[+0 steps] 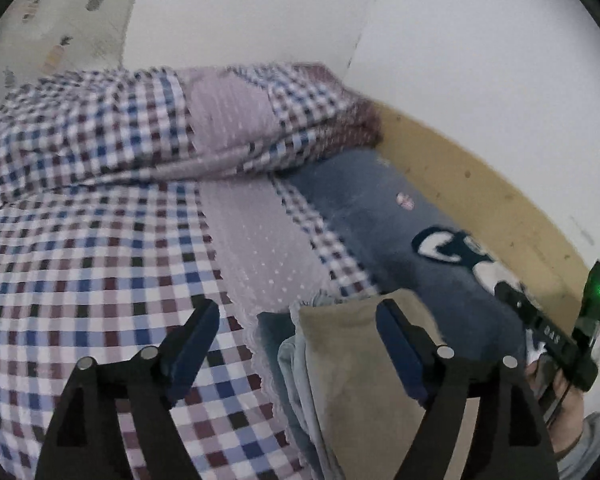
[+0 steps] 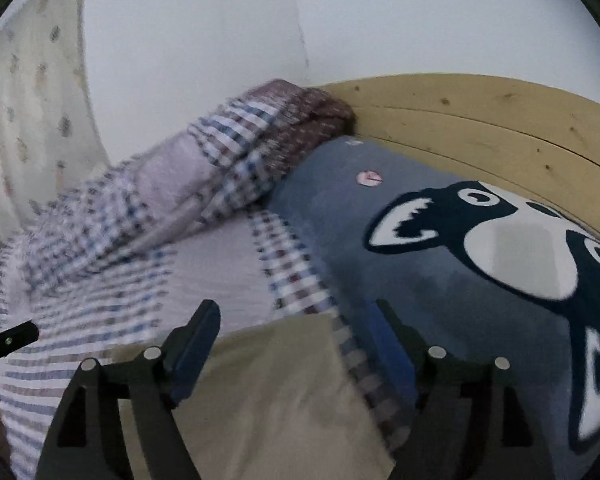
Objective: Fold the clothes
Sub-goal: 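Carry the khaki shirt with both grippers onto the stack of folded clothes, then open both grippers to release the shirt onto the stack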
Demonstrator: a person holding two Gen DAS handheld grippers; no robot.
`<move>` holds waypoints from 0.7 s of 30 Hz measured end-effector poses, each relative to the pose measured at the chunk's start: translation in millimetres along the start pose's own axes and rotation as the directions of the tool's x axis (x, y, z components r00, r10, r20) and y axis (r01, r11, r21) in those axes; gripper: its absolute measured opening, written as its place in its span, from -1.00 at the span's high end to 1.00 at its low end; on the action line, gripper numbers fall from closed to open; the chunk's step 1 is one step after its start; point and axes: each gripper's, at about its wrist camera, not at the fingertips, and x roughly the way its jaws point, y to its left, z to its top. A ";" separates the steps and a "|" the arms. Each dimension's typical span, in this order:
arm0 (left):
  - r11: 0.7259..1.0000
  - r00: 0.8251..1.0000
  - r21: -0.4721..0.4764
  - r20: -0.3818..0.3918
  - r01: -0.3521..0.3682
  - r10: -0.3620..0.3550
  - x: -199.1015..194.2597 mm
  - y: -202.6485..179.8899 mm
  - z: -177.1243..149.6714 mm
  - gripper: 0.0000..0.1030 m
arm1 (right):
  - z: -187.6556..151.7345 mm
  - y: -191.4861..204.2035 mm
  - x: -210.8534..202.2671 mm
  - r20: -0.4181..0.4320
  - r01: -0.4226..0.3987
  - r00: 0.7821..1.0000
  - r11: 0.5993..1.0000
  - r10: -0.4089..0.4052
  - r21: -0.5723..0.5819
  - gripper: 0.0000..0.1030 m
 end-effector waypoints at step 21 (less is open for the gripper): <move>0.986 0.929 -0.046 0.330 -0.158 0.164 -293.3 101.8 -112.1 -0.90 | -76.5 247.2 -225.2 0.137 -0.398 0.900 0.908 0.414 -0.130 -0.99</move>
